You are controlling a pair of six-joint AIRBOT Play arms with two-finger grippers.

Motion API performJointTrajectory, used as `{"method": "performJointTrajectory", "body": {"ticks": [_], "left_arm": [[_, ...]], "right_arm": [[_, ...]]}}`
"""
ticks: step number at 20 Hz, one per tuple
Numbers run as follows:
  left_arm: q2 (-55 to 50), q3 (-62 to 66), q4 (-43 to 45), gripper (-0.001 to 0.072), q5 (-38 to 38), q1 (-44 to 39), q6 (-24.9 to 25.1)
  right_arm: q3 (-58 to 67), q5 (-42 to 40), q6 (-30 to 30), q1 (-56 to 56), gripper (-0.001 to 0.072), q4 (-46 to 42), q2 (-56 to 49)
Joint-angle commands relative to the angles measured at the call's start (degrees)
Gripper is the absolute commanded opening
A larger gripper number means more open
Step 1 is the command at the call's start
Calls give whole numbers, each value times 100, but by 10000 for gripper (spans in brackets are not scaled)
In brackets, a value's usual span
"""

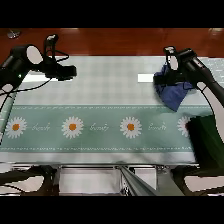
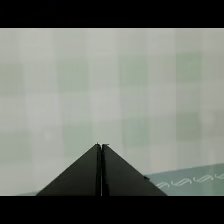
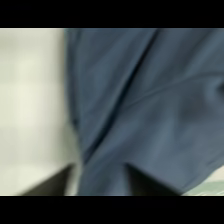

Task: Fold the shirts.

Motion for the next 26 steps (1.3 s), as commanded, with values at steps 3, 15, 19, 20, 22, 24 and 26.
{"method": "performJointTrajectory", "body": {"ticks": [3,15,19,20,22,24,26], "left_arm": [[-227,4,229,703,1010,15,9],[-378,-2,800,701,-918,256,435],[669,-459,778,700,-1569,557,1016],[1137,-811,623,700,-1475,573,1014],[2319,-1797,-4,700,-1043,564,1016],[3510,-2817,-765,700,-669,562,1016],[4419,-3508,-1049,700,-599,538,1016]], "right_arm": [[0,-1305,1244,-542,634,-1582,-42],[382,114,-769,-1681,25,2754,-916],[1294,-9,-1069,-1648,25,2855,356],[1456,-101,-1115,-1648,25,2938,723],[1749,-181,-1226,-1641,25,3097,1447],[1961,-184,-1335,-1561,25,3141,2055],[2131,-168,-1473,-1344,25,3117,2505]]}}
